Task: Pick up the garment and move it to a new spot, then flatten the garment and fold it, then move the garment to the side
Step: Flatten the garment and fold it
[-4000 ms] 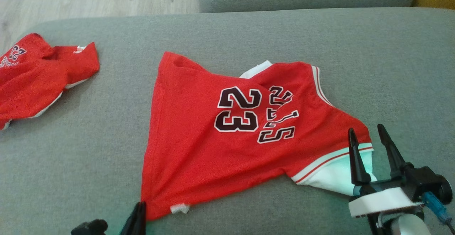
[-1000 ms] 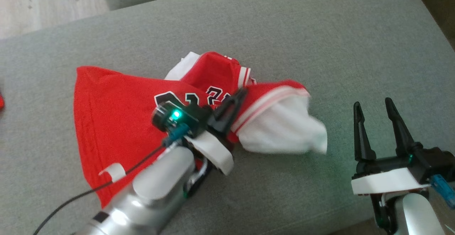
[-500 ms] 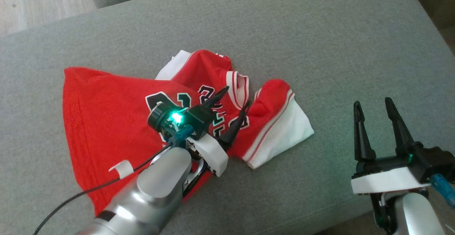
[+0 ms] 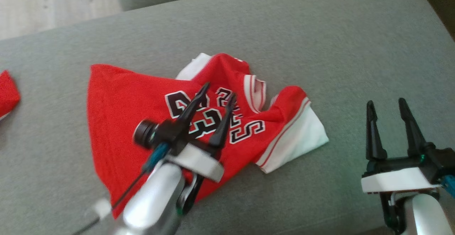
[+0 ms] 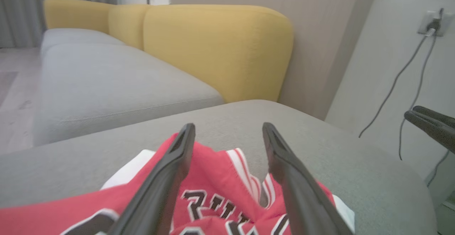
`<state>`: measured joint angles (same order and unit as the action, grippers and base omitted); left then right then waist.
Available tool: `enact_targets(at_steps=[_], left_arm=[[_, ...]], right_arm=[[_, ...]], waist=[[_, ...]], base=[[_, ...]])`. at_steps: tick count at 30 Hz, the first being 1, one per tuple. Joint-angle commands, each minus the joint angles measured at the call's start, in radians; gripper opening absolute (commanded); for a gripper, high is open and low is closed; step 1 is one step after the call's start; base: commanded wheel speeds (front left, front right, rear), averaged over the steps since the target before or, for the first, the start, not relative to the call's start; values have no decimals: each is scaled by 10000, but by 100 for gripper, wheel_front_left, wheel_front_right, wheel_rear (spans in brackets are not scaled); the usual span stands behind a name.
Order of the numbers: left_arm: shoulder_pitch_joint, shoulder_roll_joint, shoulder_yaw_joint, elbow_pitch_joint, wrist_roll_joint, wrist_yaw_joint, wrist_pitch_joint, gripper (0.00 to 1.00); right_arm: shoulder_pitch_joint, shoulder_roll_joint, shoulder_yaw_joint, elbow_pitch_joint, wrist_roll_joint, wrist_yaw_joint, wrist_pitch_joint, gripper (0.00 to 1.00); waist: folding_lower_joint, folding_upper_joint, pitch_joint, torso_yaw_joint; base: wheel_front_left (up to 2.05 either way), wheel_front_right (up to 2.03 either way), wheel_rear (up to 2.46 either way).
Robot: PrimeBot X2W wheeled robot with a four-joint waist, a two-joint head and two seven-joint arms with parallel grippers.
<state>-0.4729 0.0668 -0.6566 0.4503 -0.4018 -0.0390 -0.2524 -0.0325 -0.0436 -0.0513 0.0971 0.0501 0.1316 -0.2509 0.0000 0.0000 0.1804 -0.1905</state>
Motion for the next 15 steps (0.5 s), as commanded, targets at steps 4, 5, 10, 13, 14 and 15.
enact_targets(at_steps=[4,5,10,13,14,15], left_arm=[[1425,388,1478,-1626,492,243,-93,100],[1789,429,1730,-1856,603,292,-93,100],[3573,458,3107,-2695,1062,476,-93,100],[4475,363,3794,-3024,1347,435,-93,100],[4758,313,4010,-3072,1397,404,-93,100],[4997,266,4210,-3111,1447,358,-93,100]], right_arm=[[-88,-66,-124,-197,-278,-9,-109,100],[-47,-66,-196,-139,-331,-9,-109,100],[238,-66,-501,217,-455,-9,-109,100],[424,-66,-531,478,-502,-9,-109,100],[489,-66,-558,561,-498,-9,-109,100],[546,-66,-576,634,-510,-9,-109,100]], waist=[[0,0,-432,740],[0,0,-549,870],[0,0,-1084,1480],[0,0,-1351,1785],[0,0,-1432,1881],[0,0,-1498,1962]], base=[[0,0,0],[0,0,0],[0,0,0],[0,0,0],[0,0,0],[0,0,0]])
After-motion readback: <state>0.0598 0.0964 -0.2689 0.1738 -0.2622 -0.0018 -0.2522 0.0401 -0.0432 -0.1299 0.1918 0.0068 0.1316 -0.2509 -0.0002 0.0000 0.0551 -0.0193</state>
